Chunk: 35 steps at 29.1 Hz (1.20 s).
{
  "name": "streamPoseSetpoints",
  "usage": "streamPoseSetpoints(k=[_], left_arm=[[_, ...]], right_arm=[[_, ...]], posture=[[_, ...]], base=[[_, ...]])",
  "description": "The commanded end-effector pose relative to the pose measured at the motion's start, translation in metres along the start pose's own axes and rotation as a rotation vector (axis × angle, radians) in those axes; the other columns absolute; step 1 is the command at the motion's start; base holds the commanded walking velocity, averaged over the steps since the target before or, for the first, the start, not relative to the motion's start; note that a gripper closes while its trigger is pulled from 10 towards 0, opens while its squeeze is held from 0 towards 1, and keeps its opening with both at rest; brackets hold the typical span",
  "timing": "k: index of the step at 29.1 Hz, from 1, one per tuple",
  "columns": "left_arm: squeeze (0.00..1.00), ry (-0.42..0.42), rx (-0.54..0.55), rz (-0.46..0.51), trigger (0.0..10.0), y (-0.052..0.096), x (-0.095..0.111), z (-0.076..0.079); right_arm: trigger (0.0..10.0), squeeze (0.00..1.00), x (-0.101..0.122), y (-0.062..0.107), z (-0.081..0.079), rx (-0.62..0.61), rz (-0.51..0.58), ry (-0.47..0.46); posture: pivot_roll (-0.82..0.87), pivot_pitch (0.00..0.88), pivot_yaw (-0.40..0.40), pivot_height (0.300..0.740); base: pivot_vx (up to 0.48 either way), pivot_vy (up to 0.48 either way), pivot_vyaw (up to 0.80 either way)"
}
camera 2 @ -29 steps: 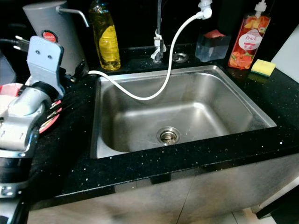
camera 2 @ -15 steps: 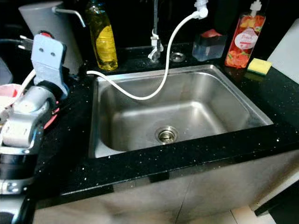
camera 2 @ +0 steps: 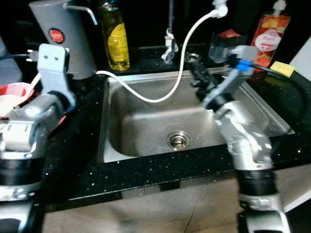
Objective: Kitchen organization
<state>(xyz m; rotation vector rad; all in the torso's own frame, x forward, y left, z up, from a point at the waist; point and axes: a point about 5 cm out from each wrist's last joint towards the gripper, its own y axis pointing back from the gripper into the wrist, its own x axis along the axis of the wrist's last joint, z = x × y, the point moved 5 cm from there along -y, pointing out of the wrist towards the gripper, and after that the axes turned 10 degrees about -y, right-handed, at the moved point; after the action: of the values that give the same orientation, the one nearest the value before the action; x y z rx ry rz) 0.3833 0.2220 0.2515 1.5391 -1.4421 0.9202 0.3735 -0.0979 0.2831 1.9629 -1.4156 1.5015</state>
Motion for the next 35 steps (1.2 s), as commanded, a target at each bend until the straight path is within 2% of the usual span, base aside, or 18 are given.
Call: streamPoseSetpoints(k=[1, 2, 4, 5, 6, 9, 11, 15, 18, 21, 22, 23, 24, 26, 28, 29, 31, 35], left_arm=[[0.0, -0.034, -0.004, -0.012, 10.0, 0.002, 0.0, 0.0], [0.0, -0.037, 0.032, -0.081, 10.0, 0.004, -0.014, -0.013], [0.0, -0.037, 0.032, -0.081, 10.0, 0.004, -0.014, -0.013], [0.0, -0.041, 0.038, -0.115, 10.0, 0.006, -0.023, -0.016], [0.0, -0.041, 0.038, -0.115, 10.0, 0.006, -0.023, -0.016], [0.0, -0.052, 0.011, -0.186, 10.0, 0.013, -0.042, -0.016], [0.0, -0.045, -0.085, -0.182, 10.0, 0.02, -0.043, -0.007], [0.0, -0.049, -0.163, -0.169, 10.0, 0.027, -0.04, -0.002], [0.0, -0.113, -0.238, -0.161, 10.0, 0.04, -0.038, -0.006], [0.0, -0.153, -0.223, -0.17, 10.0, 0.042, -0.039, -0.014], [0.0, -0.205, -0.195, -0.19, 10.0, 0.044, -0.042, -0.023], [0.0, -0.205, -0.195, -0.19, 10.0, 0.044, -0.042, -0.023], [0.0, -0.257, -0.174, -0.213, 10.0, 0.045, -0.045, -0.031], [0.0, -0.257, -0.174, -0.213, 10.0, 0.045, -0.045, -0.031], [0.0, -0.33, -0.155, -0.246, 10.0, 0.048, -0.05, -0.04], [0.0, -0.33, -0.155, -0.246, 10.0, 0.048, -0.05, -0.04], [0.0, -0.389, -0.15, -0.281, 10.0, 0.051, -0.056, -0.046], [0.0, -0.426, -0.156, -0.307, 10.0, 0.054, -0.061, -0.049]], right_arm=[[10.0, 0.0, -0.007, -0.002, -0.001, 0.005, -0.042, 0.008], [10.0, 0.0, -0.018, -0.007, -0.016, 0.08, -0.093, 0.014], [10.0, 0.0, -0.018, -0.007, -0.016, 0.08, -0.093, 0.014], [10.0, 0.0, -0.021, -0.007, -0.023, 0.115, -0.119, 0.046], [10.0, 0.0, -0.021, -0.007, -0.023, 0.115, -0.119, 0.046], [10.0, 0.0, -0.032, -0.003, -0.049, 0.225, -0.184, 0.096], [10.0, 0.0, -0.033, -0.003, -0.059, 0.244, -0.187, 0.084], [10.0, 0.0, -0.032, -0.004, -0.063, 0.237, -0.181, 0.082], [10.0, 0.0, -0.031, -0.001, -0.063, 0.237, -0.177, 0.086], [10.0, 0.0, -0.03, 0.0, -0.062, 0.232, -0.176, 0.088], [10.0, 0.0, -0.029, 0.001, -0.059, 0.224, -0.176, 0.09], [10.0, 0.0, -0.029, 0.001, -0.059, 0.224, -0.176, 0.09], [10.0, 0.0, -0.029, 0.002, -0.056, 0.216, -0.176, 0.092], [10.0, 0.0, -0.029, 0.002, -0.056, 0.216, -0.176, 0.092], [10.0, 0.0, -0.029, 0.003, -0.052, 0.197, -0.18, 0.094], [10.0, 0.0, -0.029, 0.003, -0.052, 0.197, -0.18, 0.094], [10.0, 0.0, -0.03, 0.003, -0.05, 0.186, -0.183, 0.094], [10.0, 0.0, -0.031, 0.004, -0.049, 0.176, -0.187, 0.094]], posture=[[0.06, 0.0, 0.019, 0.74], [0.07, 0.0, 0.02, 0.74], [0.07, 0.0, 0.02, 0.74], [0.07, 0.0, 0.02, 0.74], [0.07, 0.0, 0.02, 0.74], [0.08, 0.0, 0.02, 0.74], [0.09, 0.0, 0.02, 0.74], [0.1, 0.003, 0.021, 0.74], [0.11, 0.009, 0.017, 0.74], [0.11, 0.013, 0.014, 0.74], [0.11, 0.014, 0.013, 0.74], [0.11, 0.014, 0.013, 0.74], [0.12, 0.015, 0.011, 0.74], [0.12, 0.015, 0.011, 0.74], [0.12, 0.017, 0.01, 0.74], [0.12, 0.017, 0.01, 0.74], [0.12, 0.021, 0.011, 0.74], [0.12, 0.024, 0.012, 0.74]], base=[[0.0, 0.0, 0.0], [0.0, 0.0, 0.0], [0.0, 0.0, 0.0], [0.0, 0.0, 0.0], [0.0, 0.0, 0.0], [0.0, 0.0, 0.0], [0.0, 0.0, 0.0], [0.0, 0.0, 0.0], [0.0, 0.0, 0.0], [0.0, 0.0, 0.0], [0.0, 0.0, 0.0], [0.0, 0.0, 0.0], [0.0, 0.0, 0.0], [0.0, 0.0, 0.0], [0.0, 0.0, 0.0], [0.0, 0.0, 0.0], [0.0, 0.0, 0.0], [0.0, 0.0, 0.0]])
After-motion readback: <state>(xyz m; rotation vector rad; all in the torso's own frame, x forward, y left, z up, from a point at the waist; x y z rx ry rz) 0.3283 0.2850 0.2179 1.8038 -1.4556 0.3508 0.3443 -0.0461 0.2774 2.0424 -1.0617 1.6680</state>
